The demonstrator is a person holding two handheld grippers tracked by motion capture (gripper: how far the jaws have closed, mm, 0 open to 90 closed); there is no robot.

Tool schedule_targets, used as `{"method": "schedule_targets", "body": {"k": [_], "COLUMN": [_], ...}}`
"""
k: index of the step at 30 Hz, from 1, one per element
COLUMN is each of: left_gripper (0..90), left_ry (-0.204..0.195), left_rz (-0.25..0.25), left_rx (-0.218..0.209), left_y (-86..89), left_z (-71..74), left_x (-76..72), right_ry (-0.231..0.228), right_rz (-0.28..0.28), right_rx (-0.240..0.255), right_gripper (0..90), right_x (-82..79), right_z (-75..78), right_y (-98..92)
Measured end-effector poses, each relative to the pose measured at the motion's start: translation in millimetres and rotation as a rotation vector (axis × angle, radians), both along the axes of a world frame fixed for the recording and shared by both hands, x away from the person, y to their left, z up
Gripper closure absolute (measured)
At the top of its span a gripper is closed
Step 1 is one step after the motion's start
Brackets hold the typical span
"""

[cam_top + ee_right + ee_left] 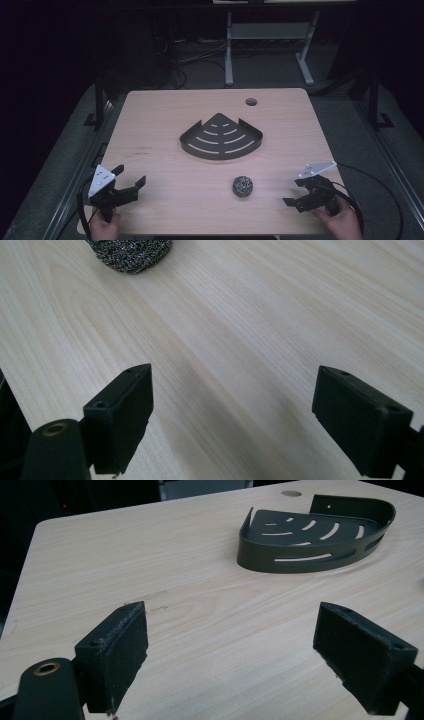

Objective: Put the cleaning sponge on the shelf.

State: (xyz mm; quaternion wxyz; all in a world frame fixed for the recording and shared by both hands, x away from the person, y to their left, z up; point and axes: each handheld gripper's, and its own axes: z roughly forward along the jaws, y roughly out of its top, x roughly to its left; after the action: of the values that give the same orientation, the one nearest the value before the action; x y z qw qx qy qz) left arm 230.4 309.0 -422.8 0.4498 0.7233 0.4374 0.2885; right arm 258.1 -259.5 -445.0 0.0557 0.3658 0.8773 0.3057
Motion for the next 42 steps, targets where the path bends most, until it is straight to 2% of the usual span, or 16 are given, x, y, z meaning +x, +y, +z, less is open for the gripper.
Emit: {"method": "schedule_targets", "body": {"k": [27, 35, 42], "left_gripper": [13.7, 13.7, 13.7], "left_ry": [-0.004, -0.007, -0.006], "left_rz": [0.005, 0.007, 0.008], "left_rx": [-0.003, -0.001, -0.008], "left_y": [-0.1, 0.1, 1.3], "left_z": [1.0, 1.4, 1.5], "left_x": [-0.5, -0.7, -0.8], "right_ry": [0.002, 0.010, -0.001], "right_rz": [0.076, 0.104, 0.142], "right_rx": [-0.015, -0.031, -0.051], "right_gripper": [16.2, 16.2, 16.1], "right_x": [0.5, 2.8, 7.4], "right_z": [6.2, 8.6, 16.3], "right_y": [23.3, 31.9, 44.6]}}
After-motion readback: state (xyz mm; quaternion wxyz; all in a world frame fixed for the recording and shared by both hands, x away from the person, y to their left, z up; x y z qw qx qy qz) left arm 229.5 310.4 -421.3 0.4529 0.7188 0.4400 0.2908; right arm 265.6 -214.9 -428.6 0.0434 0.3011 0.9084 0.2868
